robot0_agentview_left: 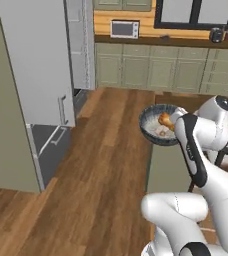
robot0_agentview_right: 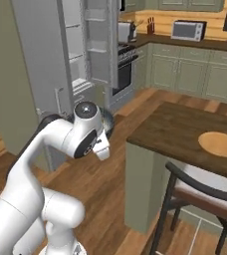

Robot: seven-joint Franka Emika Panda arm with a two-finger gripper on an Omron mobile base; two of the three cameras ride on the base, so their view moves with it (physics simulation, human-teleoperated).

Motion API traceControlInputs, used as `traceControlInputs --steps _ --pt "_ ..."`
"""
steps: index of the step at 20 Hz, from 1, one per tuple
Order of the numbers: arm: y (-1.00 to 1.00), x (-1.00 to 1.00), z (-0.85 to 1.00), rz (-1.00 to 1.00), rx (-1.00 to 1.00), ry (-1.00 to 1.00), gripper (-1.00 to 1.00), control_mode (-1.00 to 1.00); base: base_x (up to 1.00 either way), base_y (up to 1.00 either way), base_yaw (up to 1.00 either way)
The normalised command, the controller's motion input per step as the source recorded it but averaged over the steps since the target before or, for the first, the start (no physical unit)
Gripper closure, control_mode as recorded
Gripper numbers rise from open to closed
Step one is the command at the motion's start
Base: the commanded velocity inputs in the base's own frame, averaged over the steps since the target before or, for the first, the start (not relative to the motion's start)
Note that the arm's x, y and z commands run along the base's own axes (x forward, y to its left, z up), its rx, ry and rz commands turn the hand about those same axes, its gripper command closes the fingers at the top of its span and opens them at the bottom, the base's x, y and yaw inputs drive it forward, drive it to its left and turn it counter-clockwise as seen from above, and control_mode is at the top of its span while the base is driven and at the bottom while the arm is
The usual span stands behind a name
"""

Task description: Pick the chicken drumstick and garlic from their plates and place them in the bowl. Then put the bowl in the fridge.

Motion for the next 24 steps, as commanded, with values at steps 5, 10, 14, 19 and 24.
traceControlInputs --steps 5,10,14,19,24 --pt "0.0 0.0 0.0 0.0 0.0 0.0 1.0 1.0 1.0 1.0 -0.26" --pt "0.0 0.0 0.0 0.0 0.0 0.0 1.0 1.0 1.0 0.56 -0.27" --pt "0.0 0.0 0.0 0.0 0.0 0.0 1.0 1.0 0.85 0.19 -0.27" --pt "0.0 0.0 0.0 0.0 0.0 0.0 1.0 1.0 0.81 0.09 -0.22" --pt "0.0 0.0 0.0 0.0 0.0 0.0 1.0 1.0 0.94 0.0 -0.13"
